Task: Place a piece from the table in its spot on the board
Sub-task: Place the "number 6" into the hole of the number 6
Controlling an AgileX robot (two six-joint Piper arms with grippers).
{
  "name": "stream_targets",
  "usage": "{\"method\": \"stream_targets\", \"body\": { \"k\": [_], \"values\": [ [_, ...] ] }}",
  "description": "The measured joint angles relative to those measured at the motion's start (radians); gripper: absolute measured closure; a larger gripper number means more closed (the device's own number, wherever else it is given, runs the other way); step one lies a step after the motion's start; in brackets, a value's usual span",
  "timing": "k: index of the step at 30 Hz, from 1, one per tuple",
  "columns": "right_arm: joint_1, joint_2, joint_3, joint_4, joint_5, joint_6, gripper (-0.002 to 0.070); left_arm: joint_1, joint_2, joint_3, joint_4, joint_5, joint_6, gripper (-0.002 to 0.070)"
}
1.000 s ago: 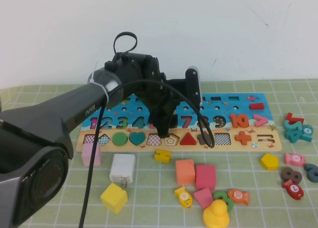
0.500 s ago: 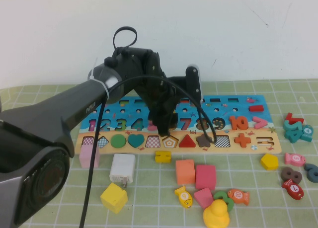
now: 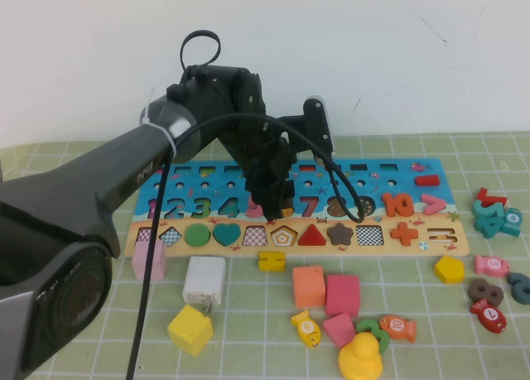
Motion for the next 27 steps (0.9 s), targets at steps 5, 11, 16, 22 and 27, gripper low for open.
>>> {"method": "stream_targets", "body": {
  "k": [5,11,16,22,27],
  "values": [
    [0.000,0.000,0.000,0.000,0.000,0.000,0.0678,0.001,0.000,0.000,-0.010,0.000,0.000,0.0323],
    [0.000,0.000,0.000,0.000,0.000,0.000,0.0678,0.001,0.000,0.000,-0.037,-0.004,0.000,0.0323],
    [0.000,0.000,0.000,0.000,0.000,0.000,0.0678,0.001,0.000,0.000,-0.045,-0.004,-0.004,0.0323],
    [0.000,0.000,0.000,0.000,0.000,0.000,0.0678,0.001,0.000,0.000,-0.046,-0.006,-0.004,0.0323],
    [0.000,0.000,0.000,0.000,0.000,0.000,0.0678,0.001,0.000,0.000,-0.046,-0.006,-0.004,0.0323]
  ]
}}
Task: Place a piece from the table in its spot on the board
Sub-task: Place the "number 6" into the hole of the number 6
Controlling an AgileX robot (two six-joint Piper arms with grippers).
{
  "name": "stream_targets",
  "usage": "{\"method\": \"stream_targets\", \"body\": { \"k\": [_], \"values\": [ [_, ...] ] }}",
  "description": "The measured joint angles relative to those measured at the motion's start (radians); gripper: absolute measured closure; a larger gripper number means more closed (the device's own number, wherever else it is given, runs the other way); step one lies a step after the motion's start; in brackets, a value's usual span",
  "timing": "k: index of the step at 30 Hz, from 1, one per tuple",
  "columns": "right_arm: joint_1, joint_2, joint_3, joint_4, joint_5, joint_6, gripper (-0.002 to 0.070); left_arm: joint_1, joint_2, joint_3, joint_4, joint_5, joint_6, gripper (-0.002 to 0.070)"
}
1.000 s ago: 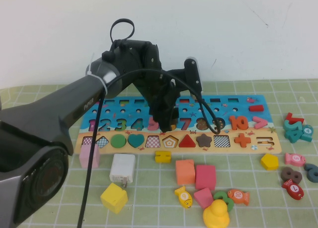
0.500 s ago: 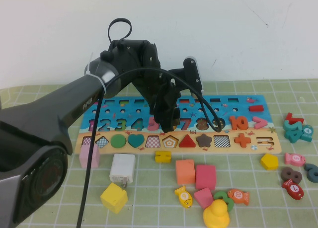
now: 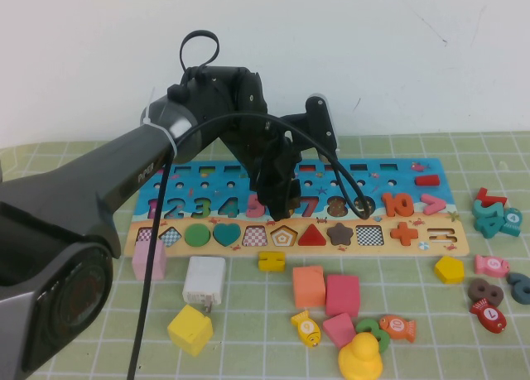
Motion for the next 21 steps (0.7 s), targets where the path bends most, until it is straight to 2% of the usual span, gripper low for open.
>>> {"method": "stream_targets", "body": {
  "k": [21],
  "values": [
    [0.000,0.000,0.000,0.000,0.000,0.000,0.0678,0.000,0.029,0.000,0.018,0.000,-0.020,0.0323]
  ]
}}
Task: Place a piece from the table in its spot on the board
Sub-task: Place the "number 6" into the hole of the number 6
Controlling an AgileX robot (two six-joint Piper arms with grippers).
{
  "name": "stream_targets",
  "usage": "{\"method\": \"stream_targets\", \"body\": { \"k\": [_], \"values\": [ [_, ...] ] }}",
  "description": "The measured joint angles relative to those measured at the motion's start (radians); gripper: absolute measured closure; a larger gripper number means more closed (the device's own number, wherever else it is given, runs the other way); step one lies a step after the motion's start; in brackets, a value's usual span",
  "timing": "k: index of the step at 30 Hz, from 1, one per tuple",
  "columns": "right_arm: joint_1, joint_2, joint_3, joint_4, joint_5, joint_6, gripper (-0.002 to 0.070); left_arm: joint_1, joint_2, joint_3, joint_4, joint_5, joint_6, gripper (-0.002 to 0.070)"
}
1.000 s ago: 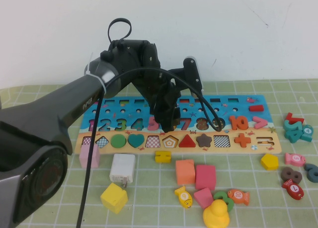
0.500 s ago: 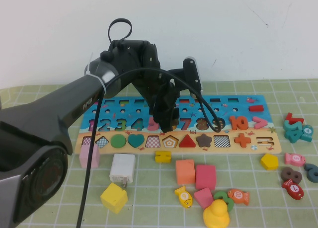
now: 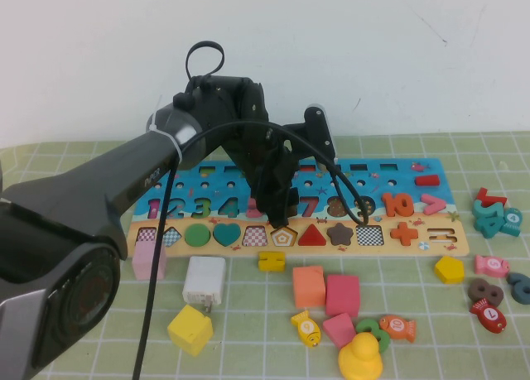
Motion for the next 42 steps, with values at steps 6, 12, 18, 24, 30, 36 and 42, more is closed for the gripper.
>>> {"method": "stream_targets", "body": {
  "k": [6,12,18,24,30,36,42],
  "values": [
    [0.000,0.000,0.000,0.000,0.000,0.000,0.0678,0.000,0.002,-0.001,-0.002,-0.001,0.000,0.0324],
    [0.000,0.000,0.000,0.000,0.000,0.000,0.0678,0.000,0.002,-0.002,-0.002,-0.001,-0.008,0.0324],
    [0.000,0.000,0.000,0.000,0.000,0.000,0.0678,0.000,0.002,-0.002,-0.002,0.002,-0.031,0.0272],
    [0.000,0.000,0.000,0.000,0.000,0.000,0.0678,0.000,0.002,-0.002,0.004,0.013,-0.045,0.0249],
    [0.000,0.000,0.000,0.000,0.000,0.000,0.0678,0.000,-0.002,-0.002,0.009,0.026,-0.047,0.0246],
    [0.000,0.000,0.000,0.000,0.000,0.000,0.0678,0.000,-0.047,-0.002,0.014,0.033,-0.049,0.0298],
    [0.000,0.000,0.000,0.000,0.000,0.000,0.0678,0.001,-0.115,-0.002,0.024,0.013,-0.187,0.0551]
  ]
}}
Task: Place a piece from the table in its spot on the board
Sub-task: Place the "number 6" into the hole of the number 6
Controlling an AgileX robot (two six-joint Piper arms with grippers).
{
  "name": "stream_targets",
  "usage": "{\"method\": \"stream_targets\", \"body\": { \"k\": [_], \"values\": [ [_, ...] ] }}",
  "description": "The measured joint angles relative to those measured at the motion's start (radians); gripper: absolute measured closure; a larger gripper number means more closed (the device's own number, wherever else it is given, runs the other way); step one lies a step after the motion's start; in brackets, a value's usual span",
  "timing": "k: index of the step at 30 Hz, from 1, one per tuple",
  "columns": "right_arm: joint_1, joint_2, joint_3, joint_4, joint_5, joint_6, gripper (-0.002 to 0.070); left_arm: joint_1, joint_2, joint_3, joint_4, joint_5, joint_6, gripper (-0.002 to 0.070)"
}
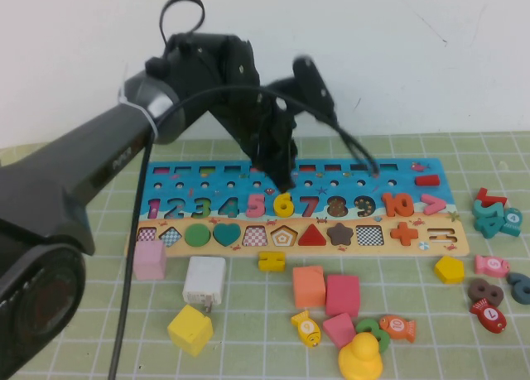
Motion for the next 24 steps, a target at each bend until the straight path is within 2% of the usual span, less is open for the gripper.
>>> {"method": "stream_targets", "body": {
  "k": [2,5,15,24],
  "values": [
    [0.000,0.000,0.000,0.000,0.000,0.000,0.0678,0.002,-0.009,0.000,0.000,-0.018,-0.078,0.0627],
    [0.000,0.000,0.000,0.000,0.000,0.000,0.0678,0.008,-0.003,-0.001,0.012,-0.032,-0.181,0.0661],
    [0.000,0.000,0.000,0.000,0.000,0.000,0.0678,0.009,0.099,-0.002,0.026,-0.129,-0.324,0.0675],
    [0.000,0.000,0.000,0.000,0.000,0.000,0.0678,0.009,0.132,-0.002,0.022,-0.141,-0.354,0.0675]
  ]
}}
